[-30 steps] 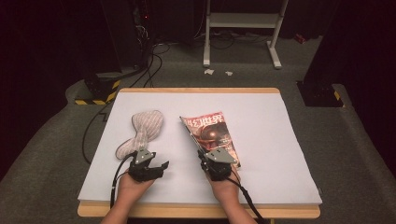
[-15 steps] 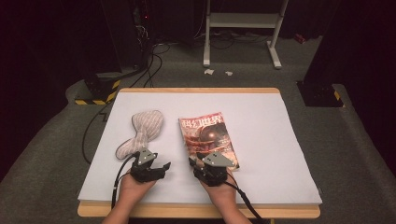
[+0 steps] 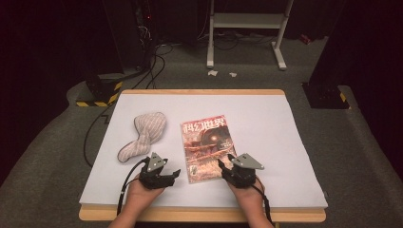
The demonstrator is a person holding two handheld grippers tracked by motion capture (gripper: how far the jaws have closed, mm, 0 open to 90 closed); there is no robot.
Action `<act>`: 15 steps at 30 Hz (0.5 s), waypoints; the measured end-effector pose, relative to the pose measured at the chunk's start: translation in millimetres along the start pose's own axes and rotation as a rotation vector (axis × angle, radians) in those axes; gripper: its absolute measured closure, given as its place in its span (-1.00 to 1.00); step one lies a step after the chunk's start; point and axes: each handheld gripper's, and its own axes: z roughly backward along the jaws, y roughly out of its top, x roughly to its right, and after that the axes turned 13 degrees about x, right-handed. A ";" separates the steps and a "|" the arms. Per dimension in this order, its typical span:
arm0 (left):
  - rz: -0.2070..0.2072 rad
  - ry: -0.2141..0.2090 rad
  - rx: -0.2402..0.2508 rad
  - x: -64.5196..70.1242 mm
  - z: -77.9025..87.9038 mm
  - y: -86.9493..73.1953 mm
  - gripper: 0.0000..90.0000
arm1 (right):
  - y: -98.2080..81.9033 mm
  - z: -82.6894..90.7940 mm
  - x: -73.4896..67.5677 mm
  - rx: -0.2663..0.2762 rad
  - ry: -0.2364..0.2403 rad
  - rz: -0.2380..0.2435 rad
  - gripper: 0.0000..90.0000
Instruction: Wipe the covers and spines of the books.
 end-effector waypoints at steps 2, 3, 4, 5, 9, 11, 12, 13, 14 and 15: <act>-0.011 -0.023 -0.011 5.8 -2.9 0.1 -0.29 | -4.2 5.2 14.1 -0.024 -0.036 -0.012 0.15; -0.016 -0.034 -0.017 8.9 -4.6 0.1 -0.29 | -5.8 6.7 18.1 -0.031 -0.049 -0.014 0.14; -0.023 -0.042 -0.022 13.5 -6.9 0.0 -0.29 | -8.0 8.7 23.2 -0.039 -0.062 -0.019 0.14; -0.028 -0.047 -0.025 16.1 -8.1 -0.2 -0.30 | -11.0 11.0 28.6 -0.046 -0.075 -0.028 0.13; -0.052 -0.089 -0.055 29.3 -16.7 -1.5 -0.30 | -21.0 11.2 40.7 -0.117 -0.083 -0.054 0.08; -0.069 -0.096 -0.068 35.1 -20.9 -1.8 -0.29 | -22.8 10.8 42.9 -0.138 -0.075 -0.070 0.09; -0.072 -0.103 -0.073 37.3 -22.8 -1.7 -0.29 | -23.4 10.7 43.4 -0.141 -0.067 -0.074 0.11; -0.076 -0.107 -0.079 39.4 -24.6 -1.5 -0.28 | -23.7 10.3 43.1 -0.149 -0.061 -0.078 0.12; -0.075 -0.109 -0.082 40.5 -25.6 -1.4 -0.27 | -24.2 9.5 42.7 -0.162 -0.055 -0.088 0.14; -0.077 -0.112 -0.083 41.4 -26.5 -1.2 -0.25 | -24.6 8.6 42.6 -0.172 -0.046 -0.094 0.15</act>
